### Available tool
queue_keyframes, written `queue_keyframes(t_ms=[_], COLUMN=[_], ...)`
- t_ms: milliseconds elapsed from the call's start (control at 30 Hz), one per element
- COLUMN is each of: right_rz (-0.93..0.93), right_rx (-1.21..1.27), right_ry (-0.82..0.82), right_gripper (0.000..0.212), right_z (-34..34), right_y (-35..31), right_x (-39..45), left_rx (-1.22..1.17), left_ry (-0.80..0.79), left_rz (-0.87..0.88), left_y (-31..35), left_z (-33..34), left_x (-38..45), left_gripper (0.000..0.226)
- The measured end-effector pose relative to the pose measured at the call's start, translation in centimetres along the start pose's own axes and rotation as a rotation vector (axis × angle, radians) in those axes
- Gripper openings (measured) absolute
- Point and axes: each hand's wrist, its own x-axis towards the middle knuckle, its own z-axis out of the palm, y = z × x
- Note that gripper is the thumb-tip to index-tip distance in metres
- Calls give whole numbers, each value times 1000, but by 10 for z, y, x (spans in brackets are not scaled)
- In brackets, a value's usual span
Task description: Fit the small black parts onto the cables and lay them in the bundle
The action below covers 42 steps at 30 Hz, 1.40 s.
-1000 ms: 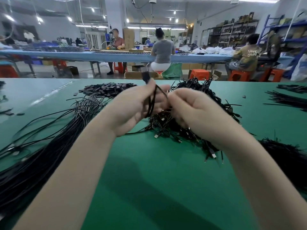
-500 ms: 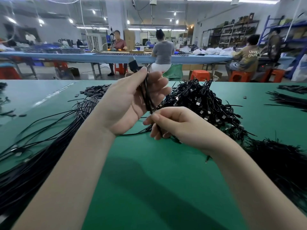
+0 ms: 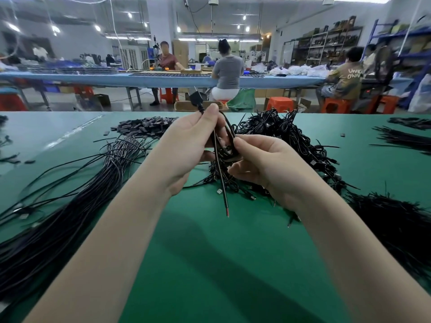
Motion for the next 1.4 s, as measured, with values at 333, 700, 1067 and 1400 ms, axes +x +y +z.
queue_keyframes(t_ms=[333,700,1067,1400], right_rz=[-107,-309,-311,93], right_rx=[-165,-551,-1092,-838], right_ry=[-10,-43,263,-198], right_gripper=[21,27,21,25], right_z=[5,16,17,-36], right_y=[-5,4,32,32], right_x=[-4,-5,2,-19], left_rx=[-462,-314,-169,1660], left_ry=[-92,-83,-35,-219], left_rz=[-56,-43,-102,770], left_y=[-5,-12,-25,-48], left_z=[7,7,11,7], left_x=[5,5,8,-4], left_gripper=[35,30,34,52])
